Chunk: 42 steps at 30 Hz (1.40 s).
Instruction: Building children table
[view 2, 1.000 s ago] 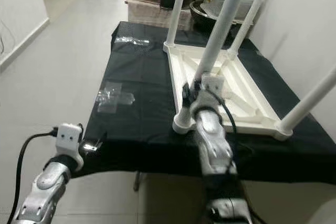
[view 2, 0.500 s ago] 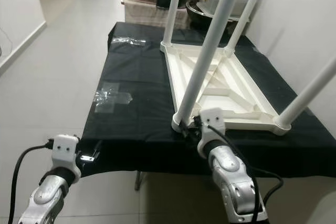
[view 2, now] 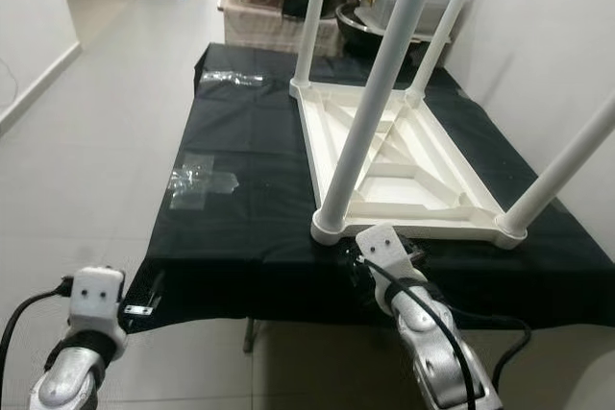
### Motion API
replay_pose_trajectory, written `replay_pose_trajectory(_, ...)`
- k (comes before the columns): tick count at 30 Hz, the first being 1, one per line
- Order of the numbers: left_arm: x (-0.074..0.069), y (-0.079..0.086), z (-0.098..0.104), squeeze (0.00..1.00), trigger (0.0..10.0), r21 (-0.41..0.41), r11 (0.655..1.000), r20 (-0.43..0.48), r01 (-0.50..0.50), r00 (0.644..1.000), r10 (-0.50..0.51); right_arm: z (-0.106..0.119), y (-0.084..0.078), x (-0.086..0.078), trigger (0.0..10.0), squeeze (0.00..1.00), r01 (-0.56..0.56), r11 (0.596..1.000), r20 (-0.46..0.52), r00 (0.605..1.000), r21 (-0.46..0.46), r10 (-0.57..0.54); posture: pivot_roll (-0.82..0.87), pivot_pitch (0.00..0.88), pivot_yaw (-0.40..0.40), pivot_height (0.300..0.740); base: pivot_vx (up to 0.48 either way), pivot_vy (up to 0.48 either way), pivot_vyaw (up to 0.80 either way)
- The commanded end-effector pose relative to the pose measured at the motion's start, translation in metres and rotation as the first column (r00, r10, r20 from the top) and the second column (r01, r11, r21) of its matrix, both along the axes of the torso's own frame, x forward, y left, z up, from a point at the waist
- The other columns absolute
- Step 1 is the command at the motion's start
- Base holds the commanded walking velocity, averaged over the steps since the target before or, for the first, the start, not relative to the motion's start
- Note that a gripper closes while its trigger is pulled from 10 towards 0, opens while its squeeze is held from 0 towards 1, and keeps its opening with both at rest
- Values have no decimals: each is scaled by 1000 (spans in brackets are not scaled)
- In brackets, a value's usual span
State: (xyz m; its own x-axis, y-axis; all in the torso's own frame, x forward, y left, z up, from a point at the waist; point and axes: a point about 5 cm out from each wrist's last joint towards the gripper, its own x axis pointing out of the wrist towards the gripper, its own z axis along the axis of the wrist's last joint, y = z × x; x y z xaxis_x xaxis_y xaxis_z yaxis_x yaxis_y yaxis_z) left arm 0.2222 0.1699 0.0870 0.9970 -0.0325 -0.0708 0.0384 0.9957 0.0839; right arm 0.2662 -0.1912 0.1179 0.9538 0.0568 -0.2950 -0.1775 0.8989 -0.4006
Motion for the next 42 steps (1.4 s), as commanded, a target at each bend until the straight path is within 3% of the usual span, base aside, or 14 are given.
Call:
replay_pose_trajectory(1,3,-4,4,0,10000,6,1000,19,13,1000,-13,12,7,8,10000,0,12,999,73,997,45,-15,-3,0,-113,740,0,-461,0)
replay_pose_trajectory(7,9,-2,7,0,10000,17,1000,17,5,1000,-5,14,16,18,10000,0,31,998,94,995,60,-36,6,0,-107,740,0,-464,0)
replay_pose_trajectory(21,17,-3,9,0,10000,14,1000,31,19,999,-19,16,16,34,10000,0,65,993,140,987,100,-79,8,0,-100,740,0,-464,0)
replay_pose_trajectory(30,21,-9,7,0,10000,17,998,30,65,997,-66,19,4,40,10000,0,156,976,178,967,155,-183,-9,0,-85,740,0,-453,0)
replay_pose_trajectory(42,32,-10,14,0,10000,-12,997,72,75,995,-74,25,3,46,10000,0,195,961,263,934,197,-244,-18,0,-77,740,0,0,0)
